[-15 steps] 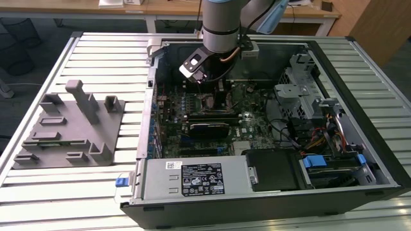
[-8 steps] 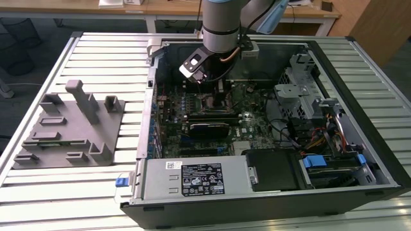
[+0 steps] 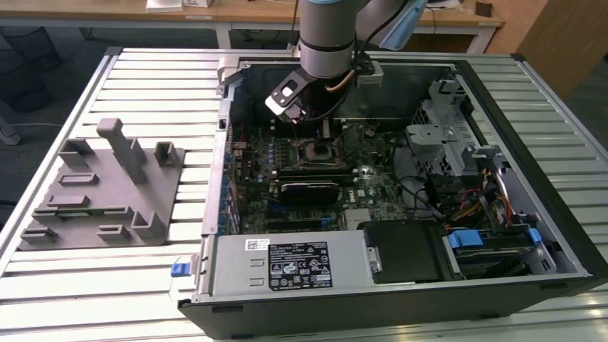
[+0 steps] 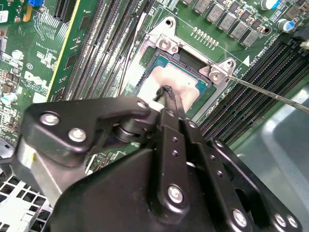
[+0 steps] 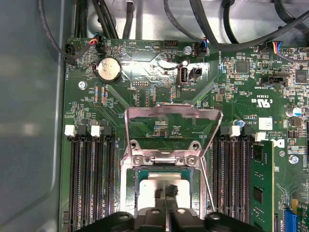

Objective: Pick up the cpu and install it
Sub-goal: 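Place the cpu into insertion slot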

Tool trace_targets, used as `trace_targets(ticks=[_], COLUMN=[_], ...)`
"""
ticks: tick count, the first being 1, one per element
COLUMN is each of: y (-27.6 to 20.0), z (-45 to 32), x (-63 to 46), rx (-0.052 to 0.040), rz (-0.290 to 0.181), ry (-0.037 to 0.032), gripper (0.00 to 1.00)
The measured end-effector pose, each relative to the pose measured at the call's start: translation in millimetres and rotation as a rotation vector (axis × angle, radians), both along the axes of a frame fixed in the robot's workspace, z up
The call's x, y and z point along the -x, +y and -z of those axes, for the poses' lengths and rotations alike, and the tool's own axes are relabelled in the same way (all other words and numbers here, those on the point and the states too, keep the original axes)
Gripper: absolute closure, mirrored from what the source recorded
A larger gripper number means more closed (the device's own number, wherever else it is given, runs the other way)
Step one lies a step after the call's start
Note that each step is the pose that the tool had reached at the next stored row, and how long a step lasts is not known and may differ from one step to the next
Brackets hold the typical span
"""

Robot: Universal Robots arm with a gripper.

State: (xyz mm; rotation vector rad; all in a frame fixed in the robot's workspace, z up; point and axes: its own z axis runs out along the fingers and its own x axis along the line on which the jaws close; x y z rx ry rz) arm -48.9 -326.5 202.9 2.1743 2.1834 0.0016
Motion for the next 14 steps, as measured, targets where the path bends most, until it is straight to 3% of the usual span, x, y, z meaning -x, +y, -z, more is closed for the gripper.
trace_targets(ticks=[6, 14], y=[-0.1, 0.0], z=[-1.7, -22.4], x=[0.1, 0.0], rx=[0.0004, -0.0001], rz=[0.000, 0.000], ry=[0.0003, -0.0027], gripper=[0.89, 0.89])
